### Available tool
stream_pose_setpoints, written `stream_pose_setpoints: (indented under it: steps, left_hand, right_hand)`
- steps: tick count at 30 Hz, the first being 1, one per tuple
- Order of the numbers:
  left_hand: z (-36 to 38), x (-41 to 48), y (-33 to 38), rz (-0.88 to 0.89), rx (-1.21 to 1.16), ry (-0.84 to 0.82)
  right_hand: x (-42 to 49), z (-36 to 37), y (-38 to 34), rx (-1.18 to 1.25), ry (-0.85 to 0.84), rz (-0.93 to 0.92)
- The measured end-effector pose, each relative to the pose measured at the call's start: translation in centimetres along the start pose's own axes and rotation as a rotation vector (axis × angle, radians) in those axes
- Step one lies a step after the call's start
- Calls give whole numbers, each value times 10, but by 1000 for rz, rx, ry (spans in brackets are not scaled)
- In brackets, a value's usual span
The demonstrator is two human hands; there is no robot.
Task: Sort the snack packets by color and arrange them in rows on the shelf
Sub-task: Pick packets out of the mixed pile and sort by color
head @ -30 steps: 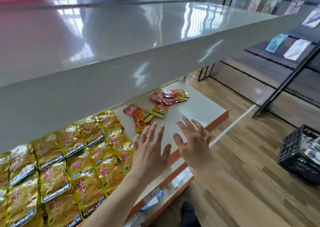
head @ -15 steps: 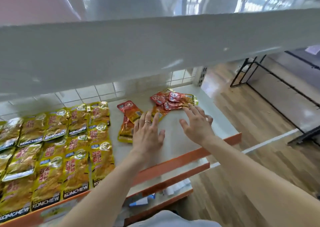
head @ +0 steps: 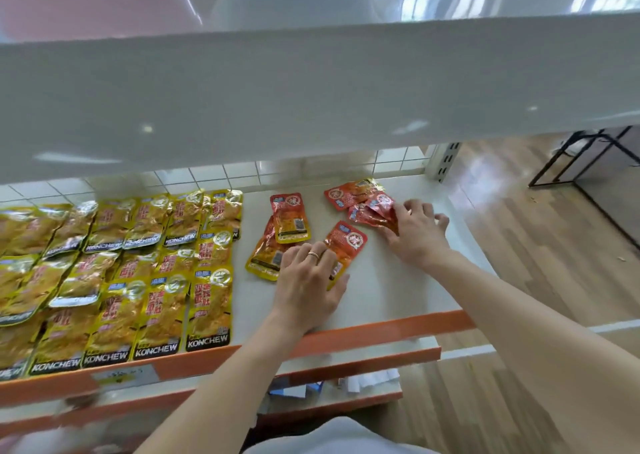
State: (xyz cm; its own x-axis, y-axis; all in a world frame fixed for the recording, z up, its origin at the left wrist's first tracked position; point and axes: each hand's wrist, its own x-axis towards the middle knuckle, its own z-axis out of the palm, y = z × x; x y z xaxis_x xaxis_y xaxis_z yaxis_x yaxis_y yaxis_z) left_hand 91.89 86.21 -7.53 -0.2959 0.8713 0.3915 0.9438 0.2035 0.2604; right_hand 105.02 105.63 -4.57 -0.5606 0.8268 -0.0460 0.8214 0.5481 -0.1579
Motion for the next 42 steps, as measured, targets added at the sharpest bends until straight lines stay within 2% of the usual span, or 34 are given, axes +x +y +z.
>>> stream_pose_setpoints:
  steps: [5, 9, 12, 17, 19, 22, 24, 27, 30, 36, 42]
  left_hand:
    - [-2, 2, 2, -97, 10, -95]
    - [-3, 4, 4, -29, 11, -50]
    - [-7, 9, 6, 80, 155, -58]
    - [-31, 25, 22, 97, 306, -309]
    - [-38, 27, 24, -40, 179, -310]
    - [-48, 22, 21, -278, -270, -83]
    - [-55, 14, 20, -477, -520, -29]
    - [-67, 6, 20, -839, -961, -74]
    - [-79, -5, 16, -1020, -1212, -14]
    - [-114, -36, -3, -1123, -1313, 175]
    - [-151, -78, -27, -1146, -1279, 333]
  right_hand:
    - [-6, 7, 4, 122, 72, 41]
    - [-7, 9, -1, 102, 177, 20]
    - [-5, 9, 2, 147, 250, 6]
    - [-13, 11, 19, 270, 254, -107]
    - [-19, 7, 24, 288, 369, -126]
    - [-32, -4, 24, 415, 556, -77]
    - [-43, -11, 13, 550, 572, -69]
    - [-61, -18, -21, 823, 491, -71]
    - [-78, -20, -55, 1104, 318, -36]
    - [-107, -29, -105, 1473, -91, -9]
    - [-131, -36, -150, 1518, -246, -22]
